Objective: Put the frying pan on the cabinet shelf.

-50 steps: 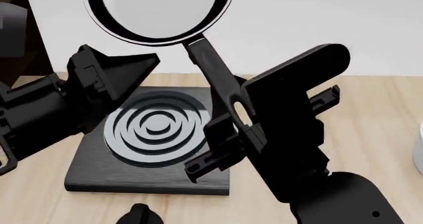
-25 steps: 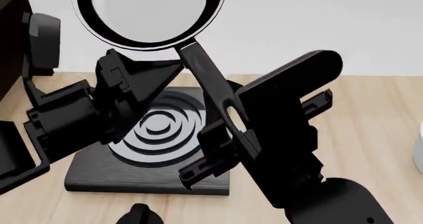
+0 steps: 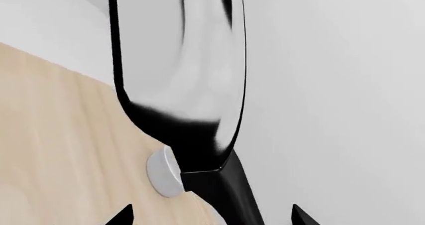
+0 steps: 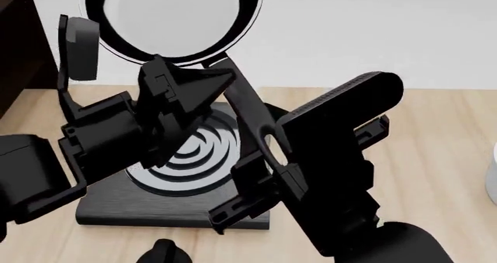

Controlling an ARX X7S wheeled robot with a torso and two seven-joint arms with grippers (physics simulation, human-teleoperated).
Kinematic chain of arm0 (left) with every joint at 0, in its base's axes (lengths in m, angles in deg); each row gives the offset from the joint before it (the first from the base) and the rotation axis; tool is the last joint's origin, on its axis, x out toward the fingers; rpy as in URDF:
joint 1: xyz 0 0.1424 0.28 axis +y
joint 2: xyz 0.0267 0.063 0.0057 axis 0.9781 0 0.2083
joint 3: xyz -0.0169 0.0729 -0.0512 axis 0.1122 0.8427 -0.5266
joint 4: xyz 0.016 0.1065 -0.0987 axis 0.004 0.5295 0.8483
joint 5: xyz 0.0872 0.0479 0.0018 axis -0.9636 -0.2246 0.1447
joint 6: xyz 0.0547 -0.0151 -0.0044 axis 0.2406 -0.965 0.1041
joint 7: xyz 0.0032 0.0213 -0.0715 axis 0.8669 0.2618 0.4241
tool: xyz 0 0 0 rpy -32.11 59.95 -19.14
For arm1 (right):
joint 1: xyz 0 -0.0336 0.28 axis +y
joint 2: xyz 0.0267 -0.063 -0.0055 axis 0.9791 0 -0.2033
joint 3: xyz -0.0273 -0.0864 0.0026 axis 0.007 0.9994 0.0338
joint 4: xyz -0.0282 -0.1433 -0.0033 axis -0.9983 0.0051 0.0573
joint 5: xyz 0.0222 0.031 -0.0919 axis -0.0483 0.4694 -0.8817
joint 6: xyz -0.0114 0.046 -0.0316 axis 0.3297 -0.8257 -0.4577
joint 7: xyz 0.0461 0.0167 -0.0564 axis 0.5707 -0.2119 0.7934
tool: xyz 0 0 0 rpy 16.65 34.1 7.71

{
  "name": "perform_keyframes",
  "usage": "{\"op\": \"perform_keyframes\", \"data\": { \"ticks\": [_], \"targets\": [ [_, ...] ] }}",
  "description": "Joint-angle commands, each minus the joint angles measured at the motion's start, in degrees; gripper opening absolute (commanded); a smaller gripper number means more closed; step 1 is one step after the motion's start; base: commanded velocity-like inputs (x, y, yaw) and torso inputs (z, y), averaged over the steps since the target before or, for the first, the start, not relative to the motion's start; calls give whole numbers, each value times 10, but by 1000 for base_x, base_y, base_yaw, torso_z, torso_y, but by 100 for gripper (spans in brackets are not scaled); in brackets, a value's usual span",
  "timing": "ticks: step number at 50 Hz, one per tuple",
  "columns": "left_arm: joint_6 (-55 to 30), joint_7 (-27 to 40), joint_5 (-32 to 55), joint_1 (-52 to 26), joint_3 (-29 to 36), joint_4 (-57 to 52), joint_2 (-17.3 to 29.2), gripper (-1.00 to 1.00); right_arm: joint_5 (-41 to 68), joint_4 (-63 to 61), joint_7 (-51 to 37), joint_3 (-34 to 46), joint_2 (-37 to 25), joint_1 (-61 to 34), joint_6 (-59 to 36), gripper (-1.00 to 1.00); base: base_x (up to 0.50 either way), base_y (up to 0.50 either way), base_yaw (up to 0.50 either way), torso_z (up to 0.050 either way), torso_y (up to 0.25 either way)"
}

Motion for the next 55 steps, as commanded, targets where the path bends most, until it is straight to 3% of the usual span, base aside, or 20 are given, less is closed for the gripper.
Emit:
{"op": "perform_keyframes", "data": {
  "ticks": [1, 26, 32, 33, 54, 55],
  "targets": [
    [44, -39, -10, 15, 28, 13, -11, 100, -6, -13, 7, -20, 4, -2, 19, -100, 0, 8, -10, 0, 0],
    [120, -132, -41, -52, 106, 167, -9, 100, -2, -16, 2, -20, -1, 21, 36, -100, 0, 4, -5, 0, 0],
    [129, -118, -27, -45, 112, 164, -10, 100, 0, -19, 0, -23, -1, 26, 37, -100, 0, 4, -5, 0, 0],
    [131, -118, -26, -43, 113, 163, -9, -100, 0, -19, -1, -23, -1, 27, 38, -100, 0, 0, 0, 0, 0],
    [180, -55, -4, -20, 126, 54, 4, -100, 3, -22, -9, -26, -1, 50, 52, -100, 0, 4, -6, 0, 0],
    [178, -67, -22, -24, 141, 52, 13, -100, 1, -26, -12, -24, -3, 53, 52, 100, 0, 0, 0, 10, 0]
  ]
}}
